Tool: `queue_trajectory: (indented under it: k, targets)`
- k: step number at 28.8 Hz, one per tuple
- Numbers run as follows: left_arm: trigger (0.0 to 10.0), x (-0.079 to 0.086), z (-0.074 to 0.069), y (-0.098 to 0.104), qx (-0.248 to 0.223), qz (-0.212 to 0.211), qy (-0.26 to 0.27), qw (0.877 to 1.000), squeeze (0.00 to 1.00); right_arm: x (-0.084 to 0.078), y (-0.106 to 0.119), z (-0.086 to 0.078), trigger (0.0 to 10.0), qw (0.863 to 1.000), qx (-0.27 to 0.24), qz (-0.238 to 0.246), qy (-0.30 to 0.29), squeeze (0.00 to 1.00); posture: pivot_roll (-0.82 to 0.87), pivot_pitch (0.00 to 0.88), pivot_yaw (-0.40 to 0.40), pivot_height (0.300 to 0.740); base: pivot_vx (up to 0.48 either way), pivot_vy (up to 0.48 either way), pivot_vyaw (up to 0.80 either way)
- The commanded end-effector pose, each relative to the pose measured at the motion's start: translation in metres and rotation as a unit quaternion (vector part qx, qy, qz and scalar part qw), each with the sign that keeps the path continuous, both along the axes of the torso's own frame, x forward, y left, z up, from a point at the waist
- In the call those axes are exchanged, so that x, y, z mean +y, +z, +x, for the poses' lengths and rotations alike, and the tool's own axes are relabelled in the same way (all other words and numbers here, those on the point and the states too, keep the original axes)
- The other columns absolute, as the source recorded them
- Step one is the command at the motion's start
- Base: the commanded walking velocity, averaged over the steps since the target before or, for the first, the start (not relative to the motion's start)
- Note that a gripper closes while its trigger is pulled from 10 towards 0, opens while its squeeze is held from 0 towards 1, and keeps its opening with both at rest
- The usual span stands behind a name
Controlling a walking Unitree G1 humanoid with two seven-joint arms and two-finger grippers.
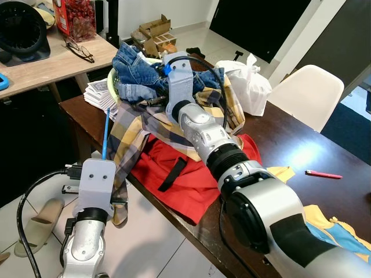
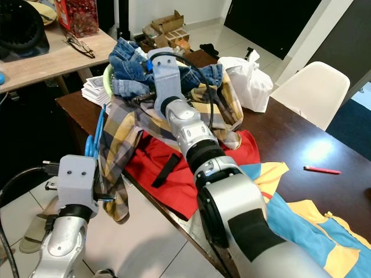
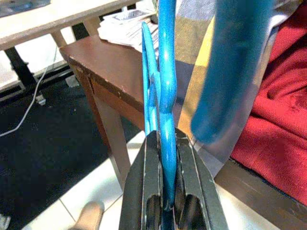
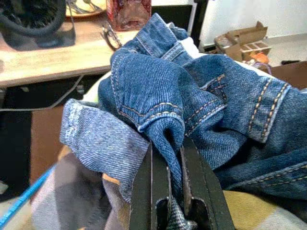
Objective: Hang hanger
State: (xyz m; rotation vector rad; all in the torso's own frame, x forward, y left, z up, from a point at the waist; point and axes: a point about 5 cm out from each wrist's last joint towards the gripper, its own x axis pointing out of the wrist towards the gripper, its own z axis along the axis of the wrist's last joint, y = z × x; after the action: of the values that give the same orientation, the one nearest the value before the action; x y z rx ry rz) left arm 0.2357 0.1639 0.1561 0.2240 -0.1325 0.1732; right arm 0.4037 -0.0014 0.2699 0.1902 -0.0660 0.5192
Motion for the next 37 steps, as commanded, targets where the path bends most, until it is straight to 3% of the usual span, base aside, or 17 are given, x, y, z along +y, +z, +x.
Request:
queue_trajectory:
  k: [1, 2, 3, 4, 5, 6, 7, 9, 11, 19, 20, 21, 24, 33, 34, 36, 37]
  targets:
    - [10.0, -0.006, -0.001, -0.001, 0.003, -0.011, -0.008, 1.0, 0.0, 0.0, 0.015, 0.0, 0.0, 0.998, -0.004, 0.055, 0.016, 0.0, 0.25, 0.139, -0.252, 0.74, 0.0, 0.0, 0.0]
    - [10.0, -0.006, -0.001, -0.001, 0.003, -0.011, -0.008, 1.0, 0.0, 0.0, 0.015, 0.0, 0.0, 0.998, -0.004, 0.055, 0.016, 0.0, 0.25, 0.139, -0.252, 0.74, 0.0, 0.0, 0.0]
    - [10.0, -0.005, 0.0, -0.001, 0.004, -0.01, -0.007, 1.0, 0.0, 0.006, 0.039, -0.003, 0.0, 0.979, 0.022, 0.188, 0.074, 0.0, 0.25, 0.138, -0.251, 0.74, 0.0, 0.0, 0.0]
    - [10.0, -0.005, 0.0, -0.001, 0.004, -0.01, -0.007, 1.0, 0.0, 0.006, 0.039, -0.003, 0.0, 0.979, 0.022, 0.188, 0.074, 0.0, 0.25, 0.138, -0.251, 0.74, 0.0, 0.0, 0.0]
    - [10.0, -0.004, 0.0, -0.002, 0.005, -0.009, -0.007, 1.0, 0.0, 0.007, 0.069, -0.007, 0.0, 0.946, 0.019, 0.298, 0.125, 0.0, 0.25, 0.133, -0.247, 0.74, 0.0, 0.0, 0.0]
    - [10.0, -0.004, 0.001, -0.003, 0.005, -0.008, -0.007, 1.0, 0.0, 0.006, 0.09, -0.01, 0.0, 0.924, 0.004, 0.351, 0.152, 0.0, 0.25, 0.133, -0.247, 0.74, 0.0, 0.0, 0.0]
    - [10.0, -0.004, 0.001, -0.003, 0.005, -0.008, -0.007, 1.0, 0.0, 0.006, 0.09, -0.01, 0.0, 0.924, 0.004, 0.351, 0.152, 0.0, 0.25, 0.133, -0.247, 0.74, 0.0, 0.0, 0.0]
    - [10.0, -0.003, 0.002, -0.003, 0.006, -0.007, -0.007, 1.0, 0.0, 0.002, 0.103, -0.011, 0.0, 0.928, -0.032, 0.342, 0.147, 0.0, 0.26, 0.129, -0.247, 0.74, 0.0, 0.0, 0.0]
    - [10.0, -0.003, 0.002, -0.003, 0.006, -0.006, -0.007, 1.0, 0.0, -0.004, 0.112, -0.01, 0.0, 0.946, -0.084, 0.289, 0.118, 0.0, 0.26, 0.129, -0.247, 0.74, 0.0, 0.0, 0.0]
    - [10.0, -0.001, 0.002, -0.004, 0.007, -0.005, -0.006, 1.0, 0.0, -0.012, 0.119, -0.009, 0.0, 0.963, -0.134, 0.219, 0.076, 0.0, 0.26, 0.127, -0.245, 0.74, 0.0, 0.0, 0.0]
    - [10.0, -0.001, 0.002, -0.004, 0.007, -0.005, -0.007, 1.0, 0.0, -0.015, 0.112, -0.006, 0.0, 0.98, -0.171, 0.101, 0.016, 0.0, 0.26, 0.129, -0.245, 0.74, 0.0, 0.0, 0.0]
    - [10.0, -0.001, 0.002, -0.004, 0.007, -0.005, -0.007, 1.0, 0.0, -0.015, 0.112, -0.006, 0.0, 0.98, -0.171, 0.101, 0.016, 0.0, 0.26, 0.129, -0.245, 0.74, 0.0, 0.0, 0.0]
    - [10.0, -0.002, 0.002, -0.004, 0.007, -0.006, -0.007, 1.0, 0.0, -0.029, 0.098, 0.002, 0.0, 0.983, -0.176, 0.01, -0.056, 0.0, 0.26, 0.13, -0.246, 0.74, 0.0, 0.0, 0.0]
    - [10.0, -0.005, 0.002, -0.004, 0.007, -0.009, -0.007, 1.0, 0.0, -0.055, 0.092, 0.01, 0.7, 0.98, -0.178, -0.039, -0.079, 0.0, 0.26, 0.131, -0.248, 0.74, 0.0, 0.0, 0.0]
    - [10.0, -0.006, 0.003, -0.004, 0.006, -0.01, -0.008, 1.0, 0.0, -0.055, 0.092, 0.009, 3.8, 0.979, -0.185, -0.051, -0.065, 0.0, 0.26, 0.131, -0.249, 0.74, 0.0, 0.0, 0.0]
    - [10.0, -0.006, 0.003, -0.004, 0.006, -0.01, -0.008, 1.0, 0.0, -0.055, 0.092, 0.009, 3.8, 0.978, -0.191, -0.061, -0.057, 0.0, 0.26, 0.131, -0.249, 0.74, 0.0, 0.0, 0.0]
    - [10.0, -0.007, 0.003, -0.003, 0.006, -0.01, -0.009, 1.0, 0.0, -0.049, 0.088, 0.007, 10.0, 0.98, -0.186, -0.065, -0.013, 0.47, 0.25, 0.13, -0.248, 0.74, 0.0, 0.0, 0.0]
